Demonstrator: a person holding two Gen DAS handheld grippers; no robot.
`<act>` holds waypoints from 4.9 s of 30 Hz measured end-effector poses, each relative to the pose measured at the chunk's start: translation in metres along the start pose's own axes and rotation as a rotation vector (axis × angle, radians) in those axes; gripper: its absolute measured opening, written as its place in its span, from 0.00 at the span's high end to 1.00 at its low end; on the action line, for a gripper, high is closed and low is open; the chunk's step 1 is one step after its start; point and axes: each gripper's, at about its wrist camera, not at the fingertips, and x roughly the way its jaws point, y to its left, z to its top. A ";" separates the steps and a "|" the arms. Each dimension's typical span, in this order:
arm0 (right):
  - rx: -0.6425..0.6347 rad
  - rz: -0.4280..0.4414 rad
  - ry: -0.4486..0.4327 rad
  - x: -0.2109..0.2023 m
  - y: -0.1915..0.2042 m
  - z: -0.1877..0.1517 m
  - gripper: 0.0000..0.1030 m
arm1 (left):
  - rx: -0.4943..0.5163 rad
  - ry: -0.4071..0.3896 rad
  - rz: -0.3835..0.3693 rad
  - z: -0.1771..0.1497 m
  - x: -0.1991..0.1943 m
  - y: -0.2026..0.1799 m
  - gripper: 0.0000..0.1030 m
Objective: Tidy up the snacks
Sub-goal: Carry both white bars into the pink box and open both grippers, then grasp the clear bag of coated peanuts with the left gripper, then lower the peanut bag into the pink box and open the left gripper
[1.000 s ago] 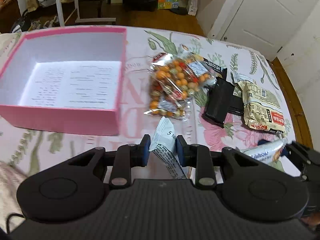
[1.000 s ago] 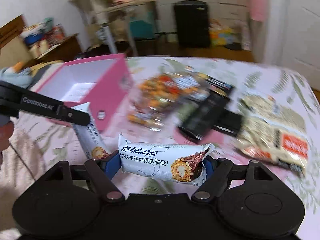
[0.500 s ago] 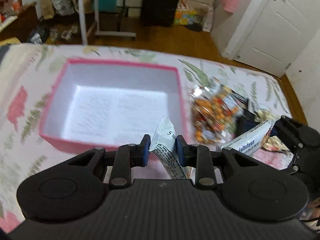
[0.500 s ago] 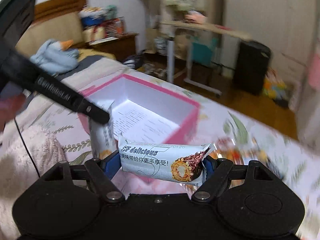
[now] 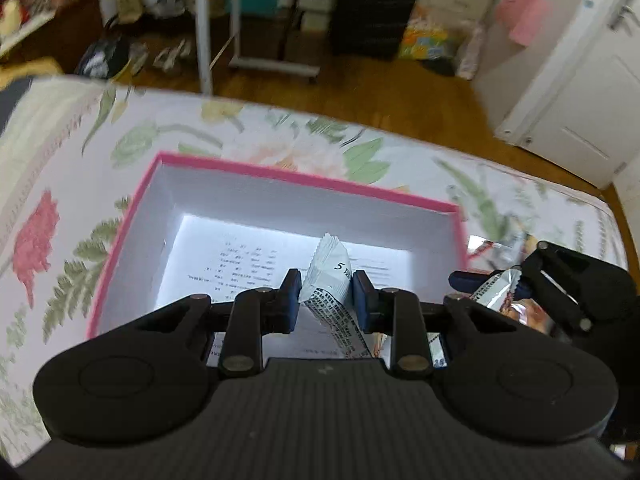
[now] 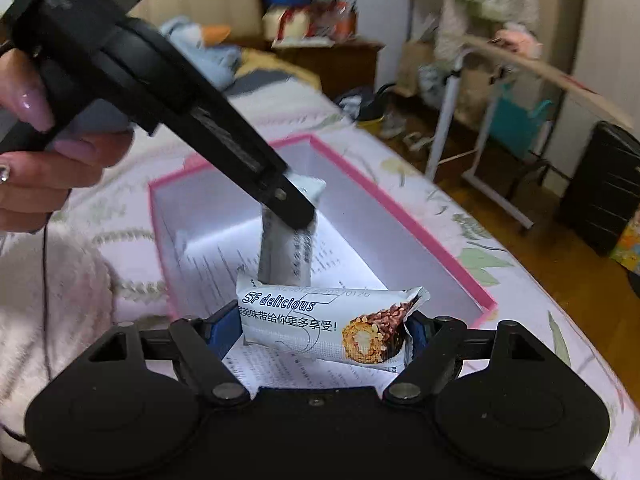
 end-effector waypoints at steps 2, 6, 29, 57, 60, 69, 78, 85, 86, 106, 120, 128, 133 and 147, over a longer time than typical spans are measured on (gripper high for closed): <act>-0.025 0.002 0.044 0.021 -0.004 0.005 0.20 | -0.101 0.027 -0.017 0.001 0.017 0.012 0.74; -0.057 0.000 0.141 0.056 -0.008 0.018 0.19 | -0.348 0.088 -0.109 0.001 0.052 0.040 0.76; 0.196 0.034 -0.001 -0.031 -0.020 -0.029 0.08 | -0.075 -0.049 0.076 -0.021 0.019 0.021 0.46; 0.902 -0.177 -0.172 -0.088 -0.066 -0.206 0.09 | 0.416 0.040 -0.212 -0.026 0.062 -0.194 0.41; 0.954 -0.167 -0.179 -0.066 -0.077 -0.207 0.09 | 0.456 0.067 -0.224 -0.021 0.088 -0.210 0.43; 1.015 -0.236 -0.205 -0.024 -0.088 -0.208 0.08 | 0.479 0.192 -0.295 -0.022 0.130 -0.228 0.60; 0.904 -0.234 -0.180 -0.029 -0.074 -0.197 0.09 | 0.481 0.288 -0.283 -0.039 0.117 -0.227 0.58; 0.887 -0.247 -0.181 -0.040 -0.057 -0.200 0.09 | 0.493 0.329 -0.246 -0.064 0.101 -0.230 0.56; 0.889 -0.258 -0.188 -0.043 -0.056 -0.201 0.10 | 0.475 0.342 -0.250 -0.067 0.099 -0.229 0.56; 0.788 -0.259 -0.008 -0.090 0.010 -0.175 0.12 | 0.391 0.415 -0.271 -0.106 0.024 -0.210 0.56; 0.642 -0.128 -0.086 -0.133 0.056 -0.138 0.21 | 0.329 0.286 -0.283 -0.122 -0.062 -0.149 0.56; 0.557 -0.010 -0.076 -0.115 0.066 -0.106 0.34 | 0.266 0.215 -0.251 -0.114 -0.088 -0.093 0.55; 0.497 0.027 -0.090 -0.096 0.065 -0.068 0.36 | 0.212 0.150 -0.206 -0.094 -0.099 -0.057 0.55; 0.550 0.168 -0.157 0.011 0.033 0.029 0.36 | 0.110 0.014 0.002 -0.008 -0.072 0.035 0.55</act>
